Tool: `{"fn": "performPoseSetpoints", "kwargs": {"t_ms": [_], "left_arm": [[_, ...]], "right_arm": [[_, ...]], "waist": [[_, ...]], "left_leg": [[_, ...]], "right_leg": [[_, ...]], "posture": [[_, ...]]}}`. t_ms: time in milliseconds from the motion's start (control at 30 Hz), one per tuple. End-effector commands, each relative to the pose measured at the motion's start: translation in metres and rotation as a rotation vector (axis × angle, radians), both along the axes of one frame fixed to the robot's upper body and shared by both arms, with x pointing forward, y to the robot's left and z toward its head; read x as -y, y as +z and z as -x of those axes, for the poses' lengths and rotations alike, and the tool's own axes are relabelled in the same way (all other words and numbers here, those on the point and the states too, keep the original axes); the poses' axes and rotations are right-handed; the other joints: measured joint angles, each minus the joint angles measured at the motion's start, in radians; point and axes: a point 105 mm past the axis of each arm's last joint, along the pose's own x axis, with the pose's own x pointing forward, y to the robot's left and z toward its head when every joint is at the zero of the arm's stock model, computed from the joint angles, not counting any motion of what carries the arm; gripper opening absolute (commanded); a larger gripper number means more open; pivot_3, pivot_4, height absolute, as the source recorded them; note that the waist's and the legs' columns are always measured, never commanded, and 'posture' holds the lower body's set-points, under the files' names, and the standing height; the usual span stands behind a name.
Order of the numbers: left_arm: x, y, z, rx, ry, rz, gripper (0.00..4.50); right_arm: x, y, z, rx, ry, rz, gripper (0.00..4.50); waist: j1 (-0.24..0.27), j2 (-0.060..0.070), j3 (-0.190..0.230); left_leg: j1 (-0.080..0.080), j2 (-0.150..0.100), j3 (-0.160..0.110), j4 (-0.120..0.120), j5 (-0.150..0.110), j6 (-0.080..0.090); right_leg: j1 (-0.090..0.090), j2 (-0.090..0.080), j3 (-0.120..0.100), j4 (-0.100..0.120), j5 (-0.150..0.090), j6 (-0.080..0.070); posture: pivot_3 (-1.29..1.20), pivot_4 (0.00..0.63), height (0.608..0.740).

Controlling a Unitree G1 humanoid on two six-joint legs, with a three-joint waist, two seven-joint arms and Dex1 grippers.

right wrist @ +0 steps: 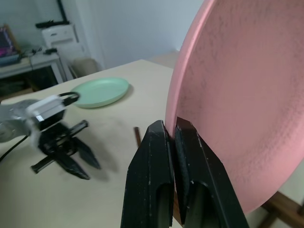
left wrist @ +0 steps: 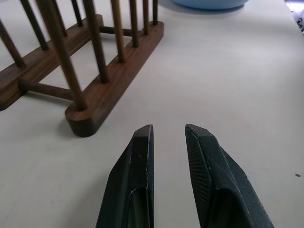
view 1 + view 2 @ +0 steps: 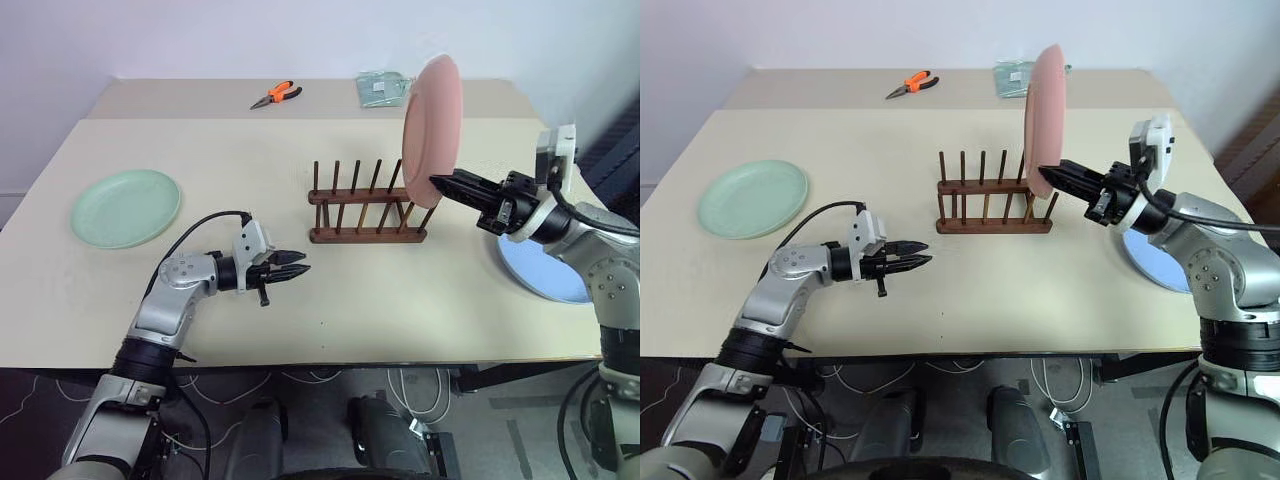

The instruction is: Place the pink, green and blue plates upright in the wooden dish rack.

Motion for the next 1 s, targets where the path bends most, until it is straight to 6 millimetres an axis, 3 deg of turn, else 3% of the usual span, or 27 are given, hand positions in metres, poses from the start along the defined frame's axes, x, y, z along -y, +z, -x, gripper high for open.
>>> {"fn": "performPoseSetpoints", "kwargs": {"t_ms": [33,167,267,333,433,567,600,767,800,867,1000], "left_arm": [[-0.001,0.009,0.002,0.041,-0.004,0.004,1.02],[-0.002,0.010,0.001,0.043,0.001,0.001,1.02],[-0.004,0.011,0.000,0.047,0.005,-0.002,1.02],[-0.005,0.010,-0.001,0.043,0.010,-0.007,1.02],[-0.010,0.013,-0.003,-0.012,0.030,0.024,1.97],[-0.020,0.023,-0.012,-0.013,0.097,0.061,3.93],[-0.029,0.028,-0.019,0.005,0.156,0.074,4.45],[-0.114,0.060,-0.059,0.123,0.632,0.155,4.48],[-0.129,0.067,-0.062,0.144,0.708,0.184,4.50],[-0.166,0.080,-0.068,0.220,0.922,0.192,4.50],[-0.245,0.094,-0.064,0.292,1.356,0.227,4.50]], "right_arm": [[0.005,0.012,-0.001,0.032,0.008,-0.037,0.04],[0.007,0.008,-0.003,0.007,0.009,-0.037,0.04],[0.008,0.007,-0.005,0.007,-0.006,-0.024,0.95],[0.009,0.008,-0.007,0.027,-0.029,0.003,1.99],[0.016,0.015,-0.013,0.137,-0.141,0.115,3.45],[0.025,0.021,-0.012,0.243,-0.234,0.240,3.46],[0.029,0.024,-0.008,0.281,-0.263,0.287,3.46],[0.037,0.043,0.015,0.388,-0.364,0.442,3.46],[0.036,0.047,0.018,0.381,-0.373,0.411,3.71],[0.019,0.047,0.027,0.383,-0.319,0.411,4.33],[-0.027,0.031,0.039,0.411,-0.192,0.489,4.42]], "waist": [[-0.001,0.000,0.000],[-0.001,0.000,0.000],[-0.001,0.000,0.000],[-0.001,0.000,0.000],[-0.001,0.000,0.000],[-0.001,0.000,0.000],[-0.001,0.000,0.000],[0.001,0.000,0.000],[-0.003,0.000,0.000],[-0.006,0.000,0.000],[-0.006,-0.001,0.000]], "left_leg": [[0.000,0.000,0.000,0.000,0.000,0.000],[0.000,0.000,0.000,0.000,0.000,0.000],[0.000,0.000,0.000,0.000,0.000,0.000],[0.000,0.000,0.000,0.000,0.000,0.000],[0.000,0.000,0.000,0.000,0.000,0.000],[0.000,0.000,0.000,0.000,0.000,0.000],[-0.001,0.000,0.000,0.000,0.000,0.000],[-0.001,0.000,0.000,0.000,0.000,0.000],[-0.001,0.000,0.000,0.000,0.000,0.000],[-0.001,0.000,0.000,0.000,0.000,0.000],[0.000,0.000,-0.001,0.000,0.000,0.000]], "right_leg": [[0.000,0.000,0.000,0.000,0.000,0.000],[0.000,0.000,0.000,0.000,0.000,0.000],[0.000,0.000,0.000,0.000,0.000,0.000],[0.000,0.000,0.000,0.000,0.000,0.000],[0.000,0.000,0.000,0.000,0.000,0.000],[-0.001,0.000,0.000,0.000,0.000,0.001],[-0.001,0.000,0.000,0.000,0.000,0.001],[-0.001,0.000,0.000,0.000,0.001,0.003],[-0.002,0.000,0.000,0.000,0.001,0.003],[-0.001,0.000,0.000,0.000,0.002,0.003],[-0.001,0.000,-0.001,0.001,0.002,0.004]], "posture": [[0.00,0.150,0.732],[0.00,0.150,0.732],[0.00,0.150,0.732],[0.00,0.150,0.732],[0.00,0.150,0.732],[0.00,0.150,0.732],[0.00,0.150,0.732],[0.00,0.150,0.732],[0.00,0.150,0.732],[0.00,0.150,0.732],[0.00,0.150,0.732]]}}
